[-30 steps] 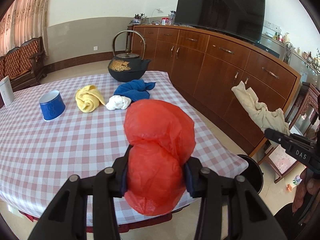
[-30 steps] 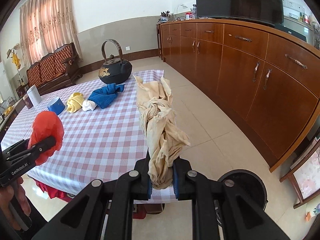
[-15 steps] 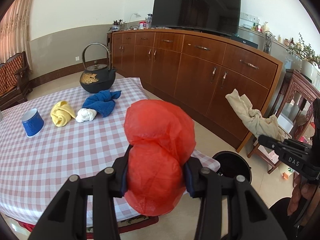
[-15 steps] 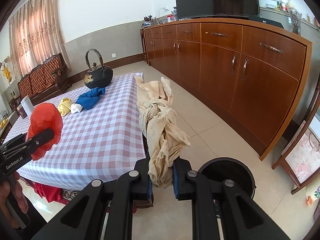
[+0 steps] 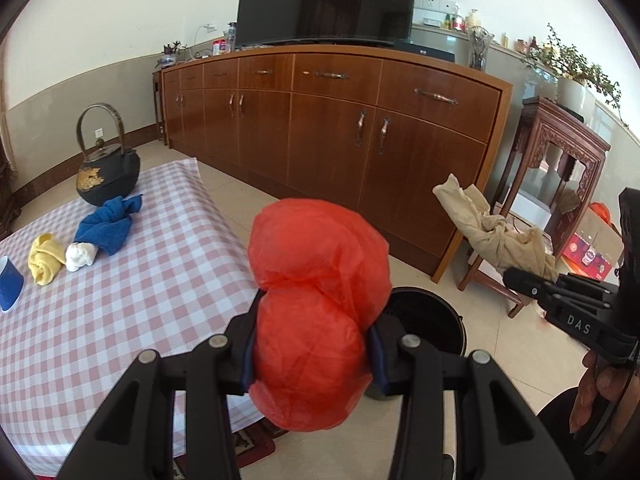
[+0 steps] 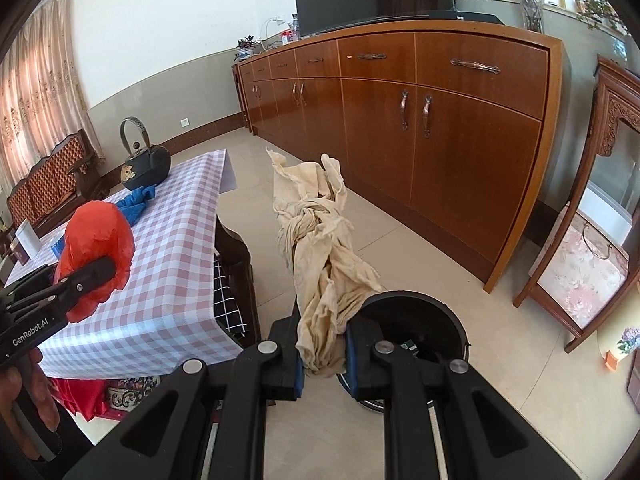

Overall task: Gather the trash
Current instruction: 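Carry cloth and bag over the black bin and open both grippers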

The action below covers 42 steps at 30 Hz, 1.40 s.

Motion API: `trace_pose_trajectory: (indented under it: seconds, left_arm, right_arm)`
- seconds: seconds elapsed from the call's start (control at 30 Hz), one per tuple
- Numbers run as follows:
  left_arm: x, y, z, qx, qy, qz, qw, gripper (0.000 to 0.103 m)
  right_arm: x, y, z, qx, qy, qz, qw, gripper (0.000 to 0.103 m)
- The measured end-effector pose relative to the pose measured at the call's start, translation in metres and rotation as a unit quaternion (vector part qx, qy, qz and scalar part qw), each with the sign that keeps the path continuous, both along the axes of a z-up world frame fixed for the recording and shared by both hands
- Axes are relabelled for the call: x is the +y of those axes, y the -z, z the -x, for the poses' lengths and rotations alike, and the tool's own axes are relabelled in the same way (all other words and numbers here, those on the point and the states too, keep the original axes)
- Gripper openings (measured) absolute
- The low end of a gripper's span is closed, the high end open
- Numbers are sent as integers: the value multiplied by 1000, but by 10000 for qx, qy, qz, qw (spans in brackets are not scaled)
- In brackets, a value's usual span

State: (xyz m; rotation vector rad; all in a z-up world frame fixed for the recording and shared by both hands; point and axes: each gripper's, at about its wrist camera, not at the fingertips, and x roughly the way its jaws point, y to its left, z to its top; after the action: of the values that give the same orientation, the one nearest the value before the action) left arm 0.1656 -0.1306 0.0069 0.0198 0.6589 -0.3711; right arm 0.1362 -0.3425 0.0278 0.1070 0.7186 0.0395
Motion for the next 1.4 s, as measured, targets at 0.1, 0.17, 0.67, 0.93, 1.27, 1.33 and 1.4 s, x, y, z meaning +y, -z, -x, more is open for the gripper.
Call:
trace_pose_trajectory:
  seconds: [0.1, 0.17, 0.67, 0.93, 1.27, 1.33, 1.4]
  left_arm:
    - [-19, 4, -3, 34, 206, -48, 9998, 45]
    - [-31, 7, -5, 71, 344, -79, 9994, 45]
    - [-110, 43, -22, 457, 1091, -210, 9928, 45]
    - [-143, 87, -43, 990, 1377, -327, 9850, 45]
    - [-171, 144, -77, 1700, 1440, -477, 9737, 45]
    - [-175, 156, -83, 1890, 1472, -367, 9702, 53]
    - [-175, 165, -89, 1902, 1248, -400, 9730, 80]
  right_arm:
    - [-16, 3, 5, 53, 144, 6, 9999, 17]
    - [-27, 6, 8, 77, 262, 6, 9996, 17]
    - [-84, 49, 7, 608, 691, 50, 9957, 17]
    - [-95, 92, -14, 1150, 518, 302, 9916, 17]
    - [-105, 155, -54, 1980, -75, 609, 9783, 17]
    - [-106, 166, -62, 2092, -177, 632, 9757, 17]
    - [-105, 181, -73, 2259, -357, 584, 9717, 20]
